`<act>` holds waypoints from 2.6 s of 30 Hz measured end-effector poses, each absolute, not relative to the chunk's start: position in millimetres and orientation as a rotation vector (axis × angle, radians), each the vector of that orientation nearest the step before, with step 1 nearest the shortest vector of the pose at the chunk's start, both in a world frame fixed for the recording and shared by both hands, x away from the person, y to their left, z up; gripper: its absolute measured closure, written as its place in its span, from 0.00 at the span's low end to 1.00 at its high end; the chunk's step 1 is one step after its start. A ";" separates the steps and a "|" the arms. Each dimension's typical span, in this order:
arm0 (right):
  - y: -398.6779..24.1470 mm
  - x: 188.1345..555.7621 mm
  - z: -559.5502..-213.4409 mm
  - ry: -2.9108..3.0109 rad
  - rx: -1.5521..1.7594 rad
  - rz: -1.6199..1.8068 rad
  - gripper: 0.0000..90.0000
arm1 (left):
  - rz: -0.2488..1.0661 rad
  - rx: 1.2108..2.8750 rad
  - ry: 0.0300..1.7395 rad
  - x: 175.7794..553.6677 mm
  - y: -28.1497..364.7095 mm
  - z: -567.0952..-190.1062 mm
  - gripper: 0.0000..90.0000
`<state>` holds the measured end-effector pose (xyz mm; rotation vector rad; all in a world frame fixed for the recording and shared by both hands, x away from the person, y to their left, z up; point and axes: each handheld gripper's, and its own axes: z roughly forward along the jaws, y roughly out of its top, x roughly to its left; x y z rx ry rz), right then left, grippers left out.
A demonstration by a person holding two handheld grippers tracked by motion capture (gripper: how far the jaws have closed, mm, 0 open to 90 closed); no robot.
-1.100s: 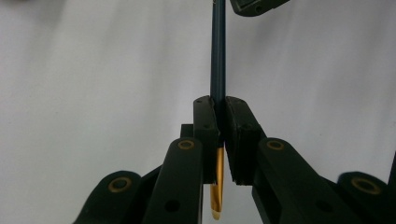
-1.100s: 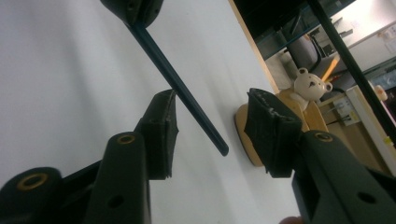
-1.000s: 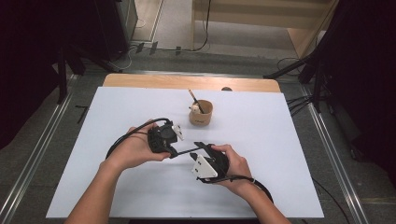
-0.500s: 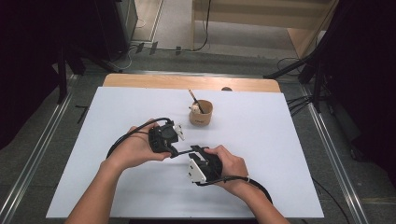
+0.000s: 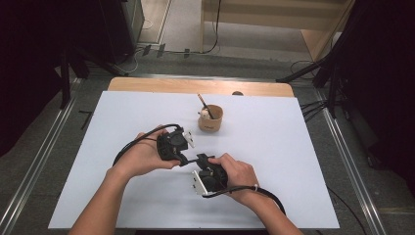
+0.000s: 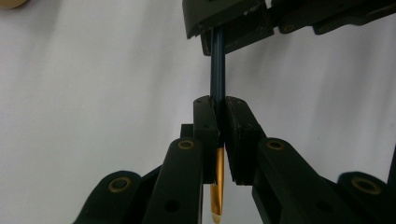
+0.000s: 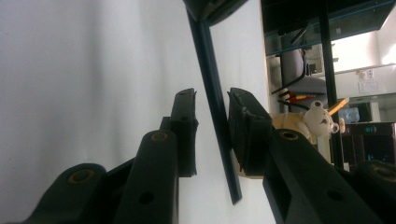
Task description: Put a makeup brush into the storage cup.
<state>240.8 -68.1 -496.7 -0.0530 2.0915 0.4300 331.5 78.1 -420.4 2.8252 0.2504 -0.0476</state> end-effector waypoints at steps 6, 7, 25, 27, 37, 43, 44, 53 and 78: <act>-65.0 239.7 -497.2 2.102 -0.057 0.415 0.92 | -0.057 2.829 0.241 332.3 78.3 -421.2 0.94; -64.5 241.5 -496.6 2.112 -0.103 0.410 0.94 | -0.064 2.820 0.246 332.4 78.5 -421.5 0.94; -85.1 245.3 -497.4 2.122 0.031 0.425 0.95 | 0.153 2.504 0.284 332.1 106.5 -409.8 0.42; -88.9 246.1 -496.5 2.119 0.062 0.434 0.95 | 0.165 2.467 0.305 333.0 111.7 -409.6 0.41; -110.9 253.3 -486.8 2.121 0.335 0.591 0.95 | 0.172 2.332 0.366 333.3 124.6 -410.6 0.40; -123.6 259.8 -482.2 2.127 0.511 0.732 0.95 | 0.161 2.252 0.391 332.0 125.2 -413.7 0.42; -125.9 260.7 -481.6 2.130 0.551 0.772 0.95 | 0.154 2.240 0.394 331.9 125.1 -414.2 0.42; -145.5 267.2 -478.2 2.078 0.837 1.031 0.95 | 0.168 2.125 0.421 329.9 123.4 -419.4 0.45; -146.7 259.0 -471.0 1.940 1.013 1.512 0.95 | 0.057 1.890 0.466 327.7 109.4 -421.5 0.53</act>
